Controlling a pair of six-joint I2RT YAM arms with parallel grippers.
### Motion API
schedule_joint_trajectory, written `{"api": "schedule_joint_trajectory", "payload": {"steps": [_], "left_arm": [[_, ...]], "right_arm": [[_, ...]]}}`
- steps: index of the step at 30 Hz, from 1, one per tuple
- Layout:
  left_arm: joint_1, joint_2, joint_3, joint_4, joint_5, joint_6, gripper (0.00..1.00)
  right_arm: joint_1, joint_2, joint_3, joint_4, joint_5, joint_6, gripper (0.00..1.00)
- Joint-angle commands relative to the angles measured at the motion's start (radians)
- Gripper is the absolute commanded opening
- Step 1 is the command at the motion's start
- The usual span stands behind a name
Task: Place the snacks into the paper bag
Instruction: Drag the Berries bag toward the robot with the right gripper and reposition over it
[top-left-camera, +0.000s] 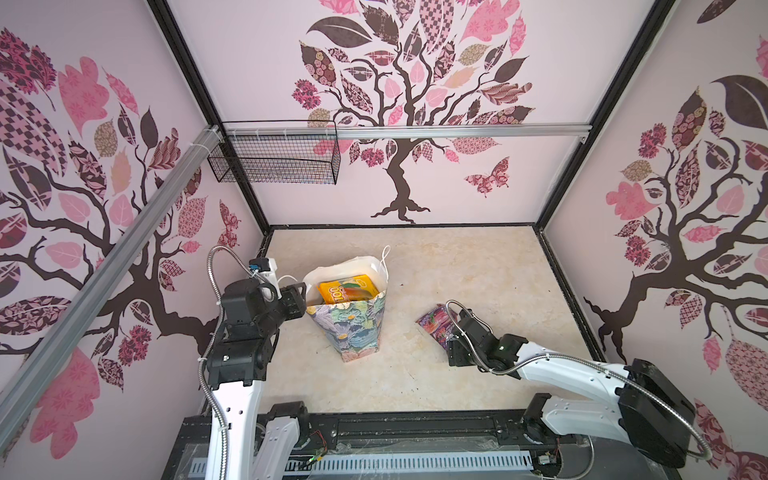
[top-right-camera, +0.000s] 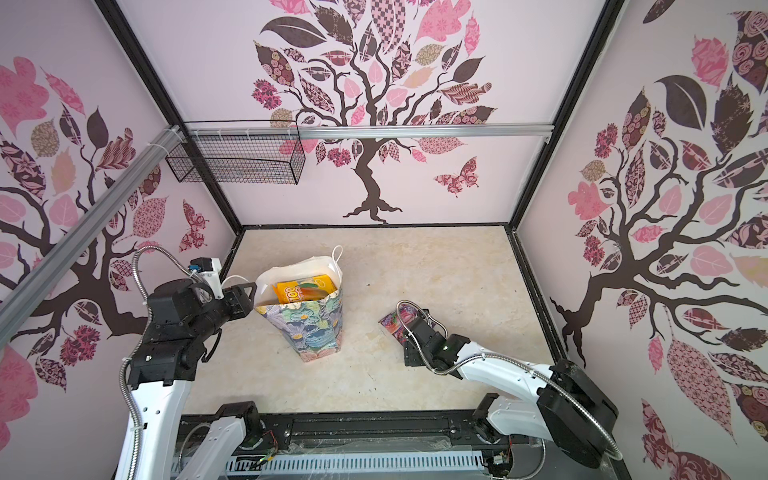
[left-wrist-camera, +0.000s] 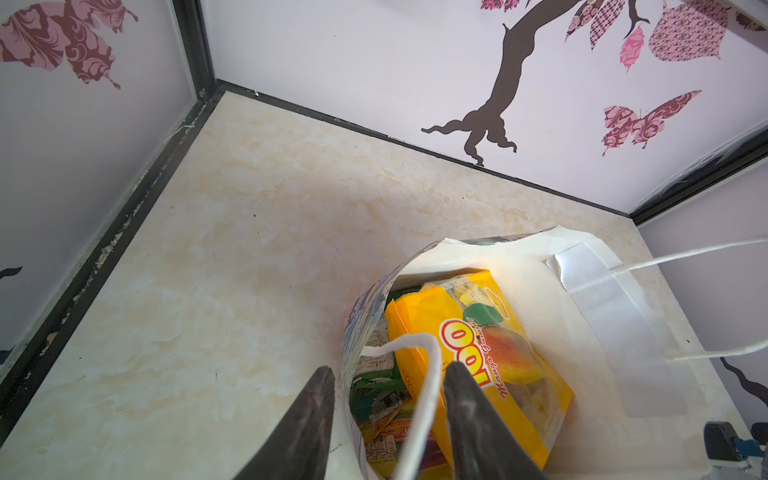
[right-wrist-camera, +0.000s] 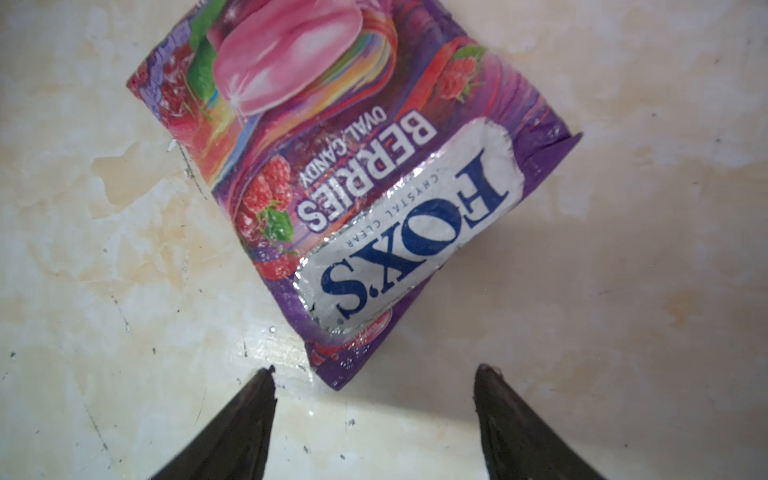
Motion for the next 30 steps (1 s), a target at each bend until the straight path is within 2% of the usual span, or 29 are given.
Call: {"api": "schedule_joint_trajectory", "payload": {"steps": [1, 11, 20, 26, 30], "left_arm": [[0.005, -0.008, -0.029, 0.029, -0.003, 0.01, 0.47], [0.006, -0.013, -0.03, 0.029, -0.003, 0.014, 0.48], [0.006, -0.018, -0.031, 0.026, -0.005, 0.018, 0.48], [0.007, -0.019, -0.029, 0.026, -0.007, 0.02, 0.48], [0.007, -0.019, -0.029, 0.027, -0.01, 0.02, 0.48]], "right_arm": [[0.009, 0.037, 0.021, 0.047, 0.028, 0.009, 0.77], [0.011, 0.155, 0.035, 0.11, 0.051, -0.01, 0.76], [0.01, 0.219, 0.072, 0.065, 0.106, -0.024, 0.64], [0.01, 0.208, 0.037, 0.086, 0.083, -0.008, 0.51], [0.01, 0.2, 0.022, 0.094, 0.078, -0.001, 0.37]]}}
